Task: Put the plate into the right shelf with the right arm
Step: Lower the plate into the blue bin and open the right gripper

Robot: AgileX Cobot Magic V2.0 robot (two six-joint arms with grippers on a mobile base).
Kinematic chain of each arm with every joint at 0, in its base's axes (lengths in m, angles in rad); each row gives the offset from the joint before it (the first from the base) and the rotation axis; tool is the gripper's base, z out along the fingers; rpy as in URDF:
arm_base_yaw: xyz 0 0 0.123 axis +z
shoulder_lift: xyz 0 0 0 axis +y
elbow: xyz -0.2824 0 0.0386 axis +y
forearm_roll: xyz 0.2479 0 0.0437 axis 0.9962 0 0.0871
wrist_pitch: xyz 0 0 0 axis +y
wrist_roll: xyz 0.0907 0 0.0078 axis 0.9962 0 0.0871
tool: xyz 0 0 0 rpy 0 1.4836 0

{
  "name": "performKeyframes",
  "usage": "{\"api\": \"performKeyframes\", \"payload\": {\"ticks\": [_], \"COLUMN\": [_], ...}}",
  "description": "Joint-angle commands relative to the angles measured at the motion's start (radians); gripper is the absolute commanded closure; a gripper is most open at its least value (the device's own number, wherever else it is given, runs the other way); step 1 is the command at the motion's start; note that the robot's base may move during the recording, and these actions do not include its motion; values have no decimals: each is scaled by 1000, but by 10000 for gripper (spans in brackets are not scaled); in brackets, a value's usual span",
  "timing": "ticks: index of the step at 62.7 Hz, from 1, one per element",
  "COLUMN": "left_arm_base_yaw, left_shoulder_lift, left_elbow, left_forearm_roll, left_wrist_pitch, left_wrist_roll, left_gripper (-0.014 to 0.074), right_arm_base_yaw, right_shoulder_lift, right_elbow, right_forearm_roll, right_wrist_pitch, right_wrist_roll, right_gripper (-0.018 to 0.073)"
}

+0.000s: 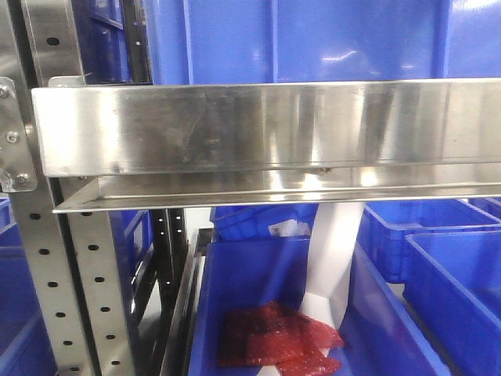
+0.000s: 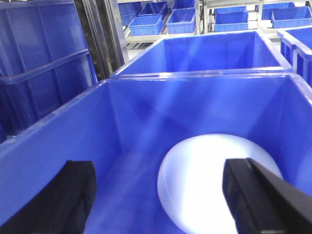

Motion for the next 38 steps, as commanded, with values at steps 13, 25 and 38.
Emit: {"api": "performKeyframes", "payload": {"ticks": [13, 25, 38], "left_arm_base_yaw": [-4, -4, -4], "left_shoulder_lift": [-6, -6, -6], "left_elbow": [9, 9, 9], "left_forearm_roll": [0, 0, 0], "left_wrist_pitch": [-90, -90, -90], "left_wrist_roll": [-6, -6, -6], "left_gripper": [643, 643, 643], "right_arm_base_yaw": [-14, -17, -17], "right_shoulder_lift": [-209, -321, -383], "right_elbow": [-40, -40, -40], "right_forearm_roll": [-63, -116, -182], "right_wrist_pitch": [182, 406, 518], "right_wrist_roll": [-2, -2, -2], "right_gripper": [-6, 463, 505]}}
